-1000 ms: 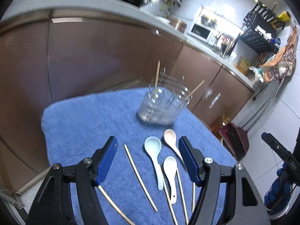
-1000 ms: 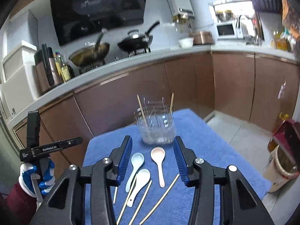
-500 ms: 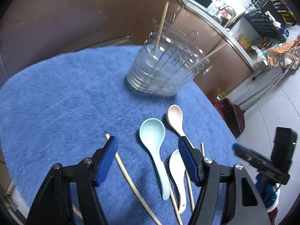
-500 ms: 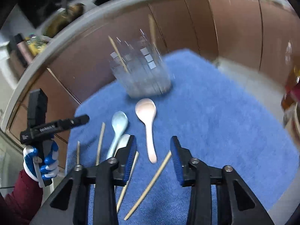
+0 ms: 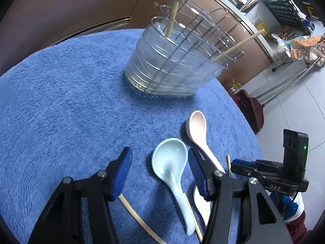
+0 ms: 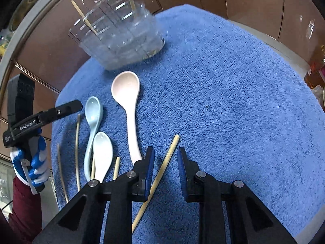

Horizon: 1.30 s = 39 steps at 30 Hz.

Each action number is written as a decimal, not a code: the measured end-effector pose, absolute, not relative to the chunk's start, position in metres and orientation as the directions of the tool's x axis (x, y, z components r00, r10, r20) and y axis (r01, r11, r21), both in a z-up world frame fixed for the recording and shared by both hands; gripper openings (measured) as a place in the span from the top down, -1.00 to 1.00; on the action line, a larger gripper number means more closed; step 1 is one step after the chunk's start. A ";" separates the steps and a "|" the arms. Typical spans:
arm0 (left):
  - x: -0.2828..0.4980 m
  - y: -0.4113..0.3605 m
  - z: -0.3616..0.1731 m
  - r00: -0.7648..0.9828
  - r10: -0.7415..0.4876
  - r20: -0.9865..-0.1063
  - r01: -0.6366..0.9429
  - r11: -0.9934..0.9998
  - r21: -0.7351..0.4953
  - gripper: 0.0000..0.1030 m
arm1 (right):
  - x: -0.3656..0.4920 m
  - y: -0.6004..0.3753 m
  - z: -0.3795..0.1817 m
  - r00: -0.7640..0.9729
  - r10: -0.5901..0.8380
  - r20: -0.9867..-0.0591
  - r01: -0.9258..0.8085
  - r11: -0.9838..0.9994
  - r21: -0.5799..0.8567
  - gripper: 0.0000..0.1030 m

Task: Organize utensils
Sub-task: 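Grasp the light blue spoon with the left tool while the right tool grasps a chopstick, then lift the blue spoon and chopstick and carry both over the holder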

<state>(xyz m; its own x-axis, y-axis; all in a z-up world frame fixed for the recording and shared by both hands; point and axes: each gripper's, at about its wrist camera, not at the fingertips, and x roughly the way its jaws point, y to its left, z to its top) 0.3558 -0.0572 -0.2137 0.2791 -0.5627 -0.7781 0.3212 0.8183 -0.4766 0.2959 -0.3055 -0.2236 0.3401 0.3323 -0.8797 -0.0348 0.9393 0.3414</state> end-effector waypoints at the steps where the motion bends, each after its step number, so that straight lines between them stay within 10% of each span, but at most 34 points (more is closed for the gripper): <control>1: 0.358 -0.058 -0.215 0.271 -0.568 -0.777 0.324 0.814 -0.482 0.00 | 0.296 -0.306 -0.226 0.332 0.332 -0.883 -0.037 0.940 0.339 0.56; 13: 0.366 -0.076 -0.233 0.192 -0.523 -0.831 0.371 0.822 -0.432 0.76 | 0.315 -0.289 -0.234 0.241 0.284 -0.928 -0.056 0.959 0.279 0.69; 39: 0.292 -0.074 -0.155 0.468 -0.465 -0.751 0.439 0.861 -0.259 0.88 | 0.288 -0.288 -0.206 0.367 0.295 -0.882 -0.052 0.953 0.297 0.89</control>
<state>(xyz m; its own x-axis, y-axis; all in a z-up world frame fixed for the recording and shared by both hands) 0.2921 -0.0742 -0.1551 0.4684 -0.4649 -0.7513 0.4386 0.8605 -0.2591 0.2883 -0.2883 -0.2064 0.3668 0.2948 -0.8824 -0.0521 0.9535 0.2969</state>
